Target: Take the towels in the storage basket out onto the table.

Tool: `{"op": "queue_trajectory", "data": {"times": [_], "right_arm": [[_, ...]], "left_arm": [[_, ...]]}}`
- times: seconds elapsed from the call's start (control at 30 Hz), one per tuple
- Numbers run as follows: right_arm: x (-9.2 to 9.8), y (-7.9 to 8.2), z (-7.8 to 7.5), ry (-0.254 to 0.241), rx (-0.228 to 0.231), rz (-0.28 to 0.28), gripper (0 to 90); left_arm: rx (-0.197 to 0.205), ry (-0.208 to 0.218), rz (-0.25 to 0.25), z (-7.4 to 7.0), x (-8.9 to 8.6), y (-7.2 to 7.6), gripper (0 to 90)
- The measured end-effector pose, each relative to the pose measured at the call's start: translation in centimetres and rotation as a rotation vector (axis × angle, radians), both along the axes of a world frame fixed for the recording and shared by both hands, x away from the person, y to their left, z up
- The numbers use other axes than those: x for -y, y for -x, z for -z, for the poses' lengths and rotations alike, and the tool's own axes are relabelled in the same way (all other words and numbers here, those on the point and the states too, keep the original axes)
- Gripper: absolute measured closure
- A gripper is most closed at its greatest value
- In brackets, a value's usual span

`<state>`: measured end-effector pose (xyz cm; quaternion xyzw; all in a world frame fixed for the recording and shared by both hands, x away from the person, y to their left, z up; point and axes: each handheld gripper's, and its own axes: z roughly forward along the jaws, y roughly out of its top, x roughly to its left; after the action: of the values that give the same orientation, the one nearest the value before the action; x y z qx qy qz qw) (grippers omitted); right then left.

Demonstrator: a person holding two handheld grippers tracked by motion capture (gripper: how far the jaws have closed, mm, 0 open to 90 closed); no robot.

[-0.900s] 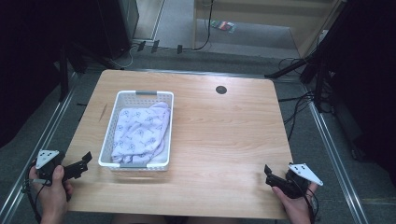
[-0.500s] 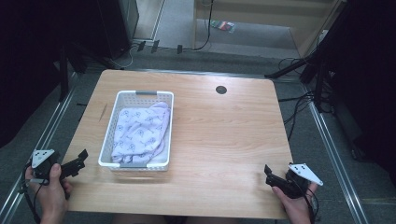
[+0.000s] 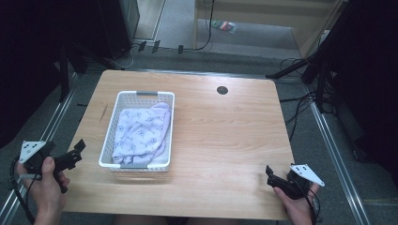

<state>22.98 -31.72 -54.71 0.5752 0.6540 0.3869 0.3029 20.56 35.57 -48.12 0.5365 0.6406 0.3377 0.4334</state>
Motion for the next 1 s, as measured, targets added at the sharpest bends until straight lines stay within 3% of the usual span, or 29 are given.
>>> {"op": "queue_trajectory", "data": {"times": [0.07, 0.4, 1.0], "right_arm": [[0.0, 0.0, 0.0, -0.001, 0.001, -0.001, 5.8], [0.0, 0.0, 0.0, -0.001, 0.003, -0.005, 5.8], [0.0, 0.0, 0.0, -0.003, 0.004, -0.007, 5.8]], "left_arm": [[0.015, 0.002, 0.014, -0.7, 0.8, -0.2, 0.0], [0.010, -0.034, 0.096, -3.2, 4.9, -2.3, 0.0], [-0.029, -0.053, 0.197, -3.6, 10.6, -6.7, 0.0]]}}
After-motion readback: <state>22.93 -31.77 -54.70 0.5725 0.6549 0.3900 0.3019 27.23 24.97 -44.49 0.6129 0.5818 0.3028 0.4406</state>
